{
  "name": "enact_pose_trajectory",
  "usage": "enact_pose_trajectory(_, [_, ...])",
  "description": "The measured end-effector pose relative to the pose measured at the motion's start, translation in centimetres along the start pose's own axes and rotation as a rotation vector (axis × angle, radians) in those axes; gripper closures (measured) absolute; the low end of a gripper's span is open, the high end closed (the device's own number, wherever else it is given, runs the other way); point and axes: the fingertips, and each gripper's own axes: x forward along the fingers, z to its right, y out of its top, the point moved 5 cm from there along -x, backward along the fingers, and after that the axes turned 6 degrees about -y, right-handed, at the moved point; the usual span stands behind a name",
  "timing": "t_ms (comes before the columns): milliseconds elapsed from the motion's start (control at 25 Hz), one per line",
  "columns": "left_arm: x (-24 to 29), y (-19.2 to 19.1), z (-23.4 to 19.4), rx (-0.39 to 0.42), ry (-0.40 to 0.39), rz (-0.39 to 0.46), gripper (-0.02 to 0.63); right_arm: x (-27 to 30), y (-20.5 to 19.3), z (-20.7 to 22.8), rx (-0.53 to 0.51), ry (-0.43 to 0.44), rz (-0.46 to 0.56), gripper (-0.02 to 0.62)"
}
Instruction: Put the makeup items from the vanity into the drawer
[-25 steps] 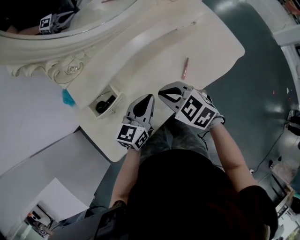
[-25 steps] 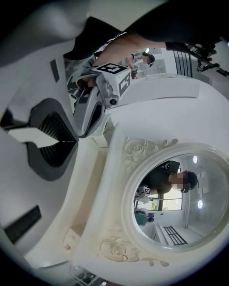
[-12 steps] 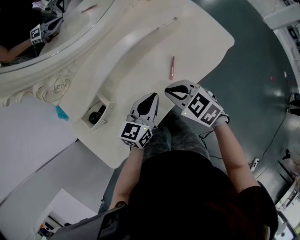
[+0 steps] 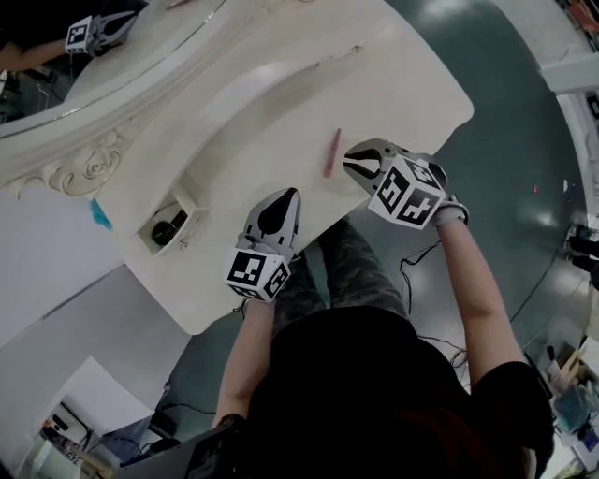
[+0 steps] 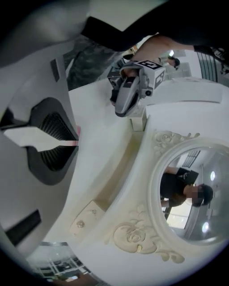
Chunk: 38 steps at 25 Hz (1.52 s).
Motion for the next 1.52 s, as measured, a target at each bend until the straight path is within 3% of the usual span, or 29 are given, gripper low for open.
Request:
enact_pose_trajectory(80, [0.5, -0.2, 0.5, -0.020, 0.066, 0.026, 0.594, 0.6, -0.2, 1.1, -0.124, 0.064, -0.014, 0.565])
enact_pose_trajectory(200, [1.3, -0.4, 1.0, -0.037, 0.131, 0.059, 0.594, 1.8, 0.0, 2.0, -0.297, 0.144, -0.031, 0.488])
enact_pose_trajectory(360, [2.2, -0.5, 1.7, -0.040, 0.180, 0.088, 0.594, 3.4, 0.1, 2.3, -0.516, 0.211, -0.042, 0.474])
enact_pose_trajectory(640, [2.3, -0.4, 2.3, -0.031, 0.248, 0.116, 0.594, 5.1, 0.0, 2.1, -0.754, 0.340, -0.093, 0.468])
enact_pose_trajectory(800, [1.9, -0.4, 1.9, -0.038, 0.289, 0.134, 0.594, 5.8, -0.1, 1.6, -0.799, 0.423, -0.123, 0.468])
enact_pose_trajectory(1040, [1.1, -0.3, 1.3, -0.048, 0.331, 0.155, 0.594, 6.3, 0.1, 1.6, -0.771, 0.516, -0.161, 0.472])
enact_pose_trajectory(1240, [0.5, -0.1, 1.1, -0.051, 0.354, 0.162, 0.594, 6.3, 0.2, 1.4, -0.804, 0.511, -0.180, 0.480])
enact_pose_trajectory(1520, [-0.4, 0.0, 1.1, -0.049, 0.367, 0.163, 0.594, 6.0, -0.1, 1.0, -0.760, 0.483, -0.175, 0.531])
